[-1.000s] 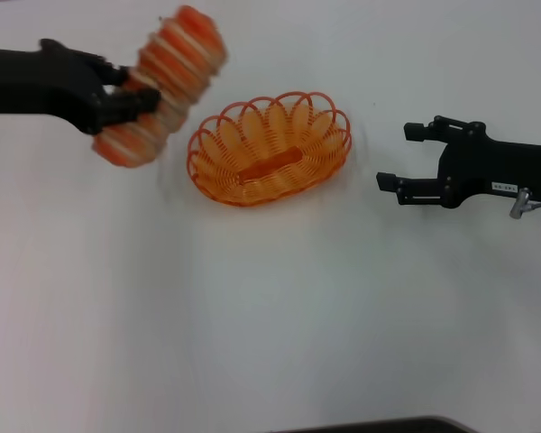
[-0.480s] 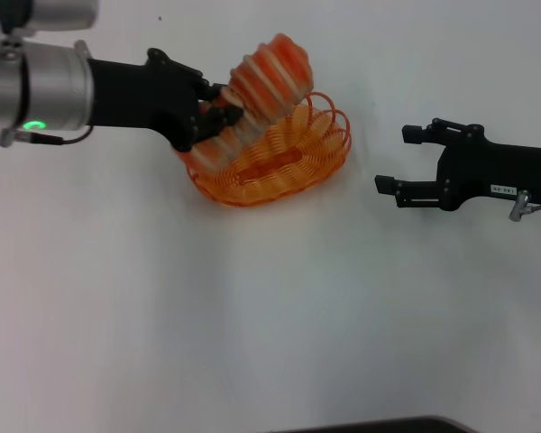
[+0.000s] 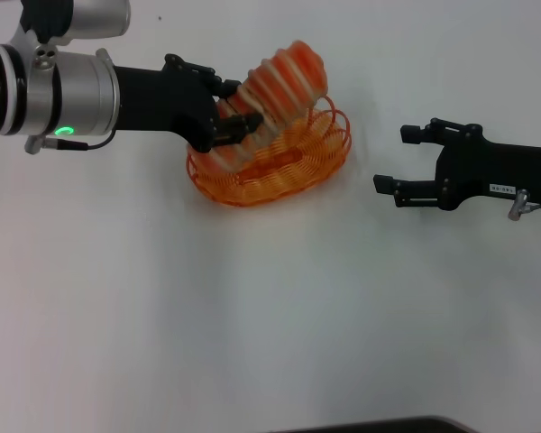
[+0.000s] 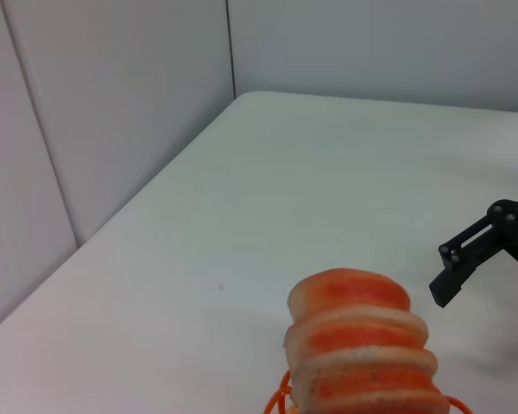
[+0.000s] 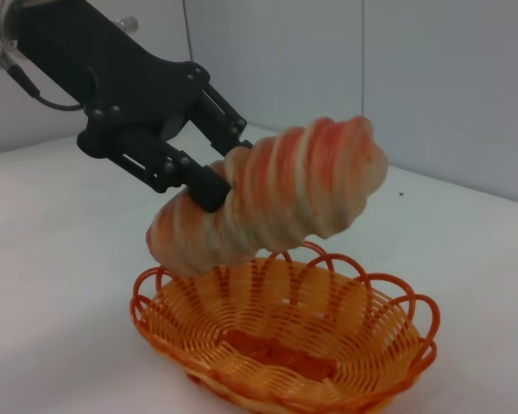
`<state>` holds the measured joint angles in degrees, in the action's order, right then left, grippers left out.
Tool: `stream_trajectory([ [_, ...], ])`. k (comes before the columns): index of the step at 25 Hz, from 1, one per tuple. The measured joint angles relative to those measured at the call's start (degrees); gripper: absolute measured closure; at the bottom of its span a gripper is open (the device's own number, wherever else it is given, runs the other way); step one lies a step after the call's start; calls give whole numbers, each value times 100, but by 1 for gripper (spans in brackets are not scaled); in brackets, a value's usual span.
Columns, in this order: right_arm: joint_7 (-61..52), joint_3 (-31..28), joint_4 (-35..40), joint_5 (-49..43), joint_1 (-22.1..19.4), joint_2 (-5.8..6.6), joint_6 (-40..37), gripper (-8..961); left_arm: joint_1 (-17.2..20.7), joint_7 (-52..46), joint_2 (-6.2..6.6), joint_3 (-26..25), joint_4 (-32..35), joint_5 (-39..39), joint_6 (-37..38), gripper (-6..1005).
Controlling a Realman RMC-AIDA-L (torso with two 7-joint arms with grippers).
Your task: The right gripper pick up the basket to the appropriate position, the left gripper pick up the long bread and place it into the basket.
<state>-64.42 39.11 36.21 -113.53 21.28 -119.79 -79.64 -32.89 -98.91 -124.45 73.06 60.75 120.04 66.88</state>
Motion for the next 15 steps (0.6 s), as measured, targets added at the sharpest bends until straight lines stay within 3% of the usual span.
stream_trajectory([
  [1,0,0,0,-2,2,0,0,34,4,0,0,5,-16,-14,-3,761],
  [9,4,-11,0,9,7,0,4,33,86,25,20,-149,-60,-151,51,427],
  [15,18,-48,7,21,7,9,2,33,597,531,34,-850,-27,-971,492,179],
])
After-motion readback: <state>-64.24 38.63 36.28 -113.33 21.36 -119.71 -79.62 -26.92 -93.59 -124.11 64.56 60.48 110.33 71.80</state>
